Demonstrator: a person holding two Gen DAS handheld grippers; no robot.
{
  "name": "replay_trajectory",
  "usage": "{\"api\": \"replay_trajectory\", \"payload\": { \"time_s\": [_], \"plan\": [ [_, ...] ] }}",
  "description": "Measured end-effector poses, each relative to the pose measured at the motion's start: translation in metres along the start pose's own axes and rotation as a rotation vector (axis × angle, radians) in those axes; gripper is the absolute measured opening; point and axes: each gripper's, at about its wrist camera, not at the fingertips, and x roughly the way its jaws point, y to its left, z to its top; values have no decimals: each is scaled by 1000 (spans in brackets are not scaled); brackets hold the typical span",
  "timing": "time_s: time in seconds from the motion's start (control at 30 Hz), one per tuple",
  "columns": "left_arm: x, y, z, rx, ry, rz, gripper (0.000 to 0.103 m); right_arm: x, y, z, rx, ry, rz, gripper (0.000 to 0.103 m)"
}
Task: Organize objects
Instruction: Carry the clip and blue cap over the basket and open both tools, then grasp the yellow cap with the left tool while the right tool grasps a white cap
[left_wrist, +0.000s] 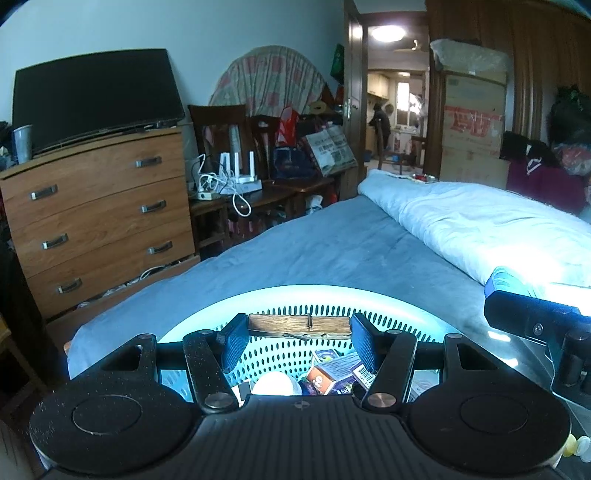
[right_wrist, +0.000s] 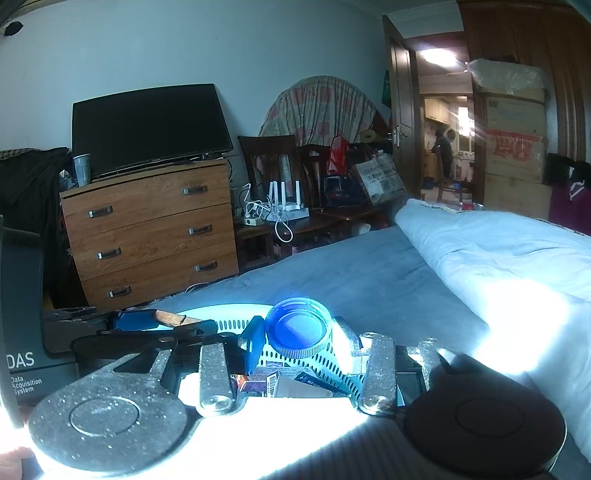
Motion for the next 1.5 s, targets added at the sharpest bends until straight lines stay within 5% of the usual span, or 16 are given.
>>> {"api": "replay_trajectory", "payload": {
  "time_s": [0.13, 0.33, 0.6, 0.83, 1.07, 1.23, 1.4, 1.5],
  "plan": [
    [2, 1, -1, 1, 4, 4, 60, 2, -3, -3, 3, 4, 2, 42],
    [7, 2, -2, 3, 7, 14, 61, 0, -7, -7, 7, -8, -3, 57],
    [1, -9, 0, 27, -20, 35, 84, -17, -16, -14, 24, -45, -16, 85],
    [-13, -37, 3, 53, -46, -3, 85, -61, -45, -36, 48, -111, -70, 91],
    [-56, -126, -17, 184, -123, -292, 85, -149, -113, -130, 167, -120, -240, 92],
    [-57, -201, -61, 284, -46, -503, 85, -199, -164, -208, 297, -14, -382, 91],
    [-20, -262, -120, 422, 83, -600, 81, -232, -196, -257, 369, 42, -461, 90],
    [6, -291, -158, 530, 130, -603, 68, -240, -208, -279, 395, 61, -483, 89]
  ]
}}
